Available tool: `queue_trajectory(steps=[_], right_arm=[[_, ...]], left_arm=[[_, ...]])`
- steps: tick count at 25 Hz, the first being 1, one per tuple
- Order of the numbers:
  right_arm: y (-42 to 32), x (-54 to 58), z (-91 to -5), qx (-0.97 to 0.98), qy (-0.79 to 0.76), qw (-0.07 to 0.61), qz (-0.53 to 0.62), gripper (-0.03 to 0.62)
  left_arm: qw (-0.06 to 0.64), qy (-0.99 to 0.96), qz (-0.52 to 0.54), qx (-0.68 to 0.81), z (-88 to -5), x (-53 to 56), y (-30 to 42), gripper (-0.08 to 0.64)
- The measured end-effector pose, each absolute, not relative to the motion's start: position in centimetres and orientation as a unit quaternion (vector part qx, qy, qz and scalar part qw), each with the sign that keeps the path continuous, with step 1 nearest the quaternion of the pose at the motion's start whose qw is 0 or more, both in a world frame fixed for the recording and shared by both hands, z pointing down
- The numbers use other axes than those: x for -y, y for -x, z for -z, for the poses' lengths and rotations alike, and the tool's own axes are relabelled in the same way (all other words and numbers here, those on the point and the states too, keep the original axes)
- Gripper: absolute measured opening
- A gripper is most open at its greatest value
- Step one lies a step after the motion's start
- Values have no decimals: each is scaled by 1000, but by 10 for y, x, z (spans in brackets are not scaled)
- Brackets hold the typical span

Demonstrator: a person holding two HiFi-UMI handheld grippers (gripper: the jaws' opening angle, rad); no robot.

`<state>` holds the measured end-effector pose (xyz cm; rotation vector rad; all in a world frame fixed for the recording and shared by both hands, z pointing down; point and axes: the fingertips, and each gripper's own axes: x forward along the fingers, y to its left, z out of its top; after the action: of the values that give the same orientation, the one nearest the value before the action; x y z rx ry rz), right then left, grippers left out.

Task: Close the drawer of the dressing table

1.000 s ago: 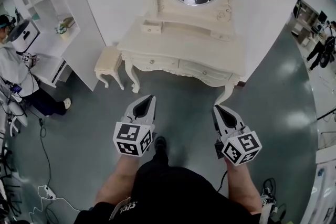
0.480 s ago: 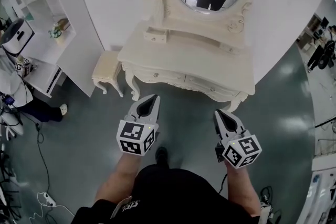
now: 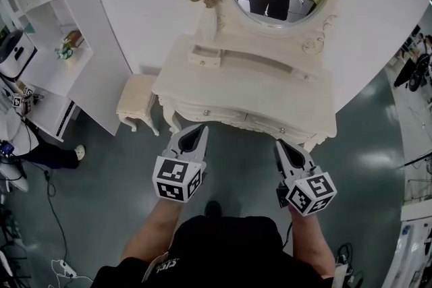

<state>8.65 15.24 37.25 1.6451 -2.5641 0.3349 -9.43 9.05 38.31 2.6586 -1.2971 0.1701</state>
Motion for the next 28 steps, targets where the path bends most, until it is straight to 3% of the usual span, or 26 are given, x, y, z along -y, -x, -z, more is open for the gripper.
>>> queue_trajectory(steps=[17, 28], right_arm=[[-76, -52, -395, 852, -503, 34, -143, -5], [-123, 86, -398, 868, -473, 28, -149, -5]], left_arm=[[110, -880, -69, 457, -406, -1, 98, 9], [109, -860, -79, 492, -404, 121, 62, 9]])
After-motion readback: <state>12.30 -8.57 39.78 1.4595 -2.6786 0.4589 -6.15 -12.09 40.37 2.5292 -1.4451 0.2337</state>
